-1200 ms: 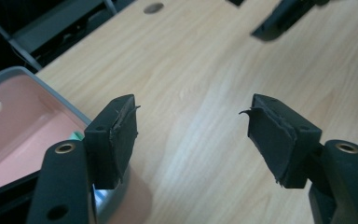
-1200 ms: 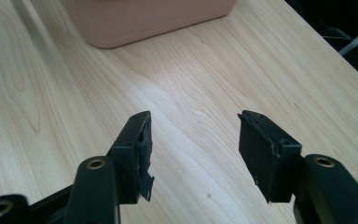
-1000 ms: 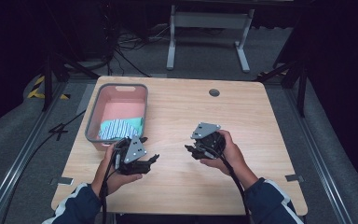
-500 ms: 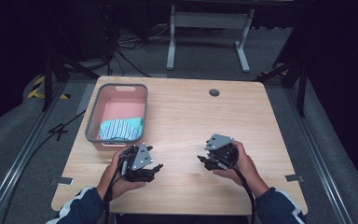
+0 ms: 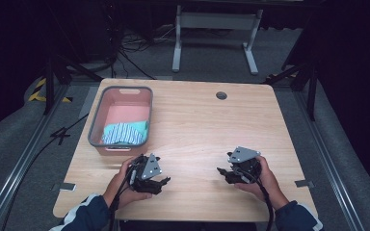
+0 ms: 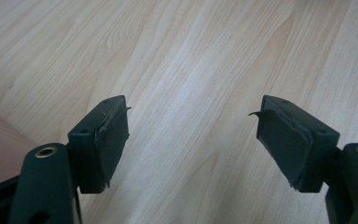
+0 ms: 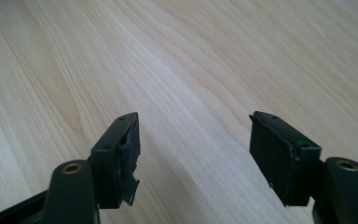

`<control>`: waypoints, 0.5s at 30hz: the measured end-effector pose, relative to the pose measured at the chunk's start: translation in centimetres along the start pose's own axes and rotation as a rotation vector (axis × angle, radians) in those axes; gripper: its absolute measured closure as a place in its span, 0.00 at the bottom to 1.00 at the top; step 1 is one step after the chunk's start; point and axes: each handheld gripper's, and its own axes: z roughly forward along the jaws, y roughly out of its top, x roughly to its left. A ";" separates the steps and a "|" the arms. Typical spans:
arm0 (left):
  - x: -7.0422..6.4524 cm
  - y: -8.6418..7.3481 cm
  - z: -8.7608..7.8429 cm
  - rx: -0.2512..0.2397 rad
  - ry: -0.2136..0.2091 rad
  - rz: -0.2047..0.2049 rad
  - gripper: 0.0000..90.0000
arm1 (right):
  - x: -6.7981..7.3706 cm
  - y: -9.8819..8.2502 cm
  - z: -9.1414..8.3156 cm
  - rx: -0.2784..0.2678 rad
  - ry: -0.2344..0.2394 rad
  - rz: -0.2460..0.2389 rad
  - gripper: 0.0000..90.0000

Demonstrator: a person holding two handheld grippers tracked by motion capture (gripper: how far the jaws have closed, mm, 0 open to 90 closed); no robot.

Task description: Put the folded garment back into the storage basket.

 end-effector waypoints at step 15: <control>0.0 -0.8 2.0 0.025 -0.078 -0.016 0.24 | -1.4 -5.0 -1.3 0.008 -0.026 0.134 0.33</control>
